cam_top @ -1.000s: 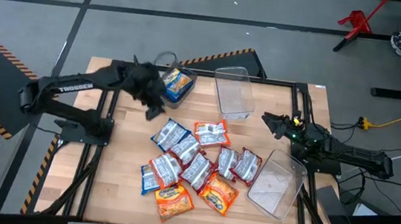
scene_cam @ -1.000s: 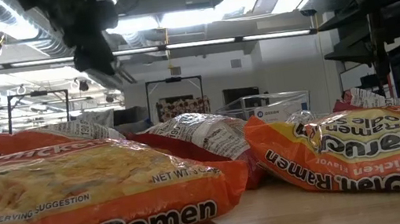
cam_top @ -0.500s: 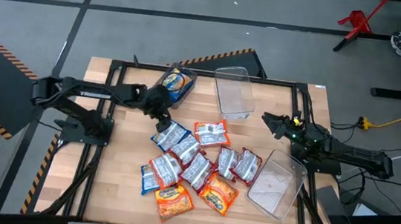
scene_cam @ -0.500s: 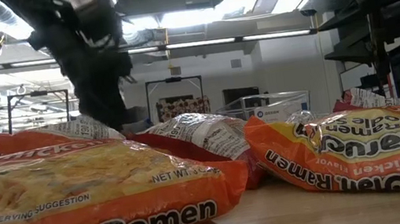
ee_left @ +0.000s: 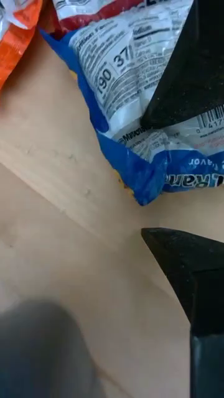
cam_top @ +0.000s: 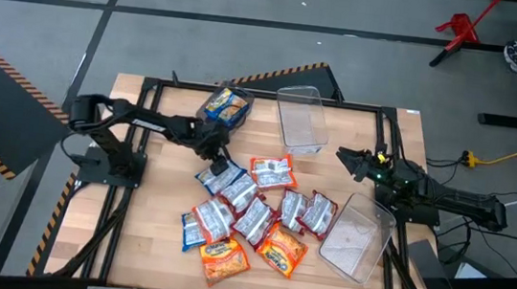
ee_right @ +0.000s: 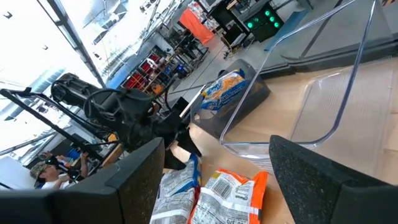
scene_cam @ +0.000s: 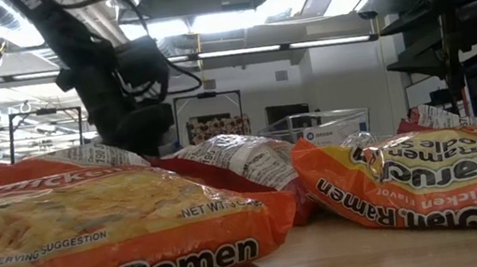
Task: Sort Maruchan noodles
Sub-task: Put the blue noodle pack into the black bin
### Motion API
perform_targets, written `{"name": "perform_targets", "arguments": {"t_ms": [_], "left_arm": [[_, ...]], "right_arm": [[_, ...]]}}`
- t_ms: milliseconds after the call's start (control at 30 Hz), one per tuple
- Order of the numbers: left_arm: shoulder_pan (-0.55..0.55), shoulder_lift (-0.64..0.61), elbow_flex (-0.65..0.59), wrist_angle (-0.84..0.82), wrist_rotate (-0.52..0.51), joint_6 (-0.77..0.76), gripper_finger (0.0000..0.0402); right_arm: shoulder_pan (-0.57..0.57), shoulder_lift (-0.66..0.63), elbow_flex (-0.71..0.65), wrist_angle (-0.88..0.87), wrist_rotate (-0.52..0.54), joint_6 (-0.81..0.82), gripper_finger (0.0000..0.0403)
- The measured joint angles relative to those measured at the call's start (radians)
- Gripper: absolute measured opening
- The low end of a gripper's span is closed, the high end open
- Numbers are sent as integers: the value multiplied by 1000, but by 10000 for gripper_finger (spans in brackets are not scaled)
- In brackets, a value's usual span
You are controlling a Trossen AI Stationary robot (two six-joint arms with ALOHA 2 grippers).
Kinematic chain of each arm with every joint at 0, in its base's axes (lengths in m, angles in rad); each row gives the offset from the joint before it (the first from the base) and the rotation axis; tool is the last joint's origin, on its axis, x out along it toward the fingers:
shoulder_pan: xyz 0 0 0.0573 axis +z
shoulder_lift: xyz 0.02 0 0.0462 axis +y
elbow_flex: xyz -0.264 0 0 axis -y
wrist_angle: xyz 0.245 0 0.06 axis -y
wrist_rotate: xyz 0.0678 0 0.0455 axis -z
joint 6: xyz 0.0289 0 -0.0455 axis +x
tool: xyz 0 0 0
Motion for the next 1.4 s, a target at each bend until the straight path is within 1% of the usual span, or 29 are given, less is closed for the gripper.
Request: {"name": "perform_targets", "arguments": {"t_ms": [133,233,333,433,567,633,767,867,1100,1233,1400], "left_arm": [[2,18,2,11,39,-43,257],[3,15,2,14,52,-75,224],[3,9,-1,12,77,-110,174],[1,9,-1,7,98,-129,116],[-9,8,-1,8,101,-138,36],[-14,4,-2,7,100,-155,14],[-15,-23,-4,6,98,-185,15],[-15,-65,-4,5,88,-211,12],[-15,-215,-4,8,39,-290,9],[-15,-318,-3,18,-2,-331,9],[-15,-437,-3,55,-100,-358,8]], "right_arm": [[0,0,0,0,0,0,278],[0,0,0,0,0,0,278],[0,0,0,0,0,0,278],[0,0,0,0,0,0,278],[0,0,0,-1,0,0,278],[0,0,0,-1,0,0,278],[0,0,0,-1,0,0,278],[0,0,0,-1,0,0,278],[0,0,0,-1,0,0,278],[0,0,0,-1,0,0,278],[0,0,0,0,1,0,278]]}}
